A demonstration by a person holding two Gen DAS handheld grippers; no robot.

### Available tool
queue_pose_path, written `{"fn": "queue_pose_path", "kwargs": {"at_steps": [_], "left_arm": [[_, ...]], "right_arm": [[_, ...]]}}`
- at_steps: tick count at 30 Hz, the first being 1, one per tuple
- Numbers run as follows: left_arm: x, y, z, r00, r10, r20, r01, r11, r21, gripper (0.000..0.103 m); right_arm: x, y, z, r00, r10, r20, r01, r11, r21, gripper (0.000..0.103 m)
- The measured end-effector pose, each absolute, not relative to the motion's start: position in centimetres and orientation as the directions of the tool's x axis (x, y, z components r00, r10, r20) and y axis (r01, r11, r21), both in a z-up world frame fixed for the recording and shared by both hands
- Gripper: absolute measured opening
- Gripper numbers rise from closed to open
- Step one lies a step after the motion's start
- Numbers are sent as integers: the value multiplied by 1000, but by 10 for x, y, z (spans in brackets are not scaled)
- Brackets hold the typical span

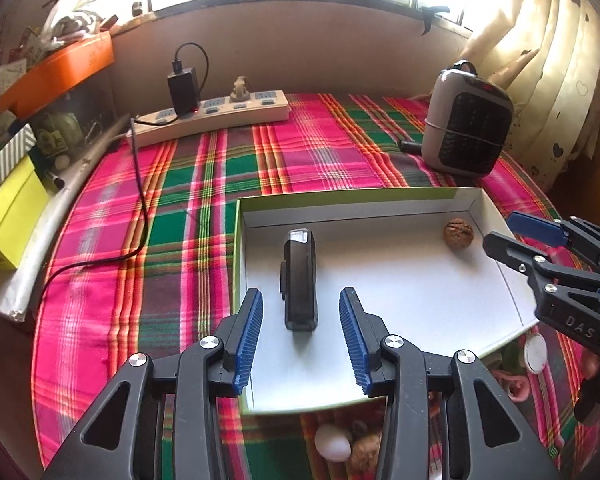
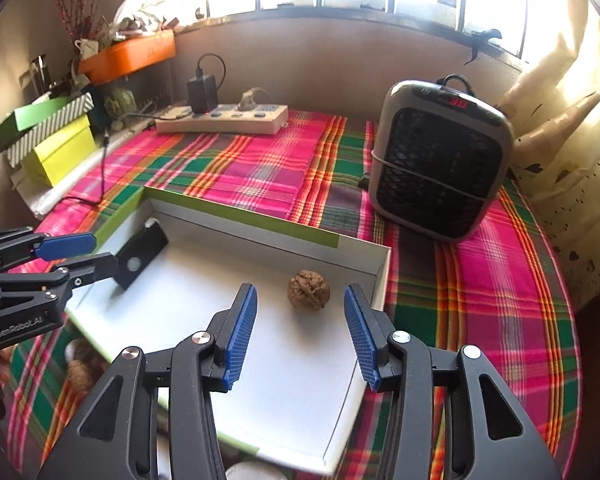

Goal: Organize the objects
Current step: 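Open the left tool to set the black gadget in the box, withdraw both, then lower the left tool onto the white printed jar and grasp it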

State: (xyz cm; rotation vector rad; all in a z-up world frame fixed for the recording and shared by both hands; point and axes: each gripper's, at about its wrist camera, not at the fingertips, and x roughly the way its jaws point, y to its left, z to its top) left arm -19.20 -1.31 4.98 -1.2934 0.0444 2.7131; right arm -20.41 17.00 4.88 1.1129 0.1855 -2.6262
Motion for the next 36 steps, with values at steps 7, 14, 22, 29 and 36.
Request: {"fn": "queue_pose_path", "kwargs": {"at_steps": [7,14,22,29,36], "left_arm": [[-159,-16,61,-654,118,-747,-139,-990,-35,38],[-126,-16,60,-659,157,-735,-166,-984,-61,38],[-99,-15,54,-668,160,-727,-176,-983,-54,38],[-83,-17,51,-664,210,-717,-197,-975,-103,38],[-72,-6,36,-599,305,-740,-278,-946,-165,39]], "right_arm": [[-170,181,58,-689,-223,-690,291,-957,19,47],[-136,189,56,-697,-229,-679,286,-958,29,47],[-108,195,50,-703,-228,-673,279,-960,34,51],[-88,198,44,-702,-233,-673,276,-960,46,52],[-74,206,32,-691,-238,-683,256,-964,77,52]]}}
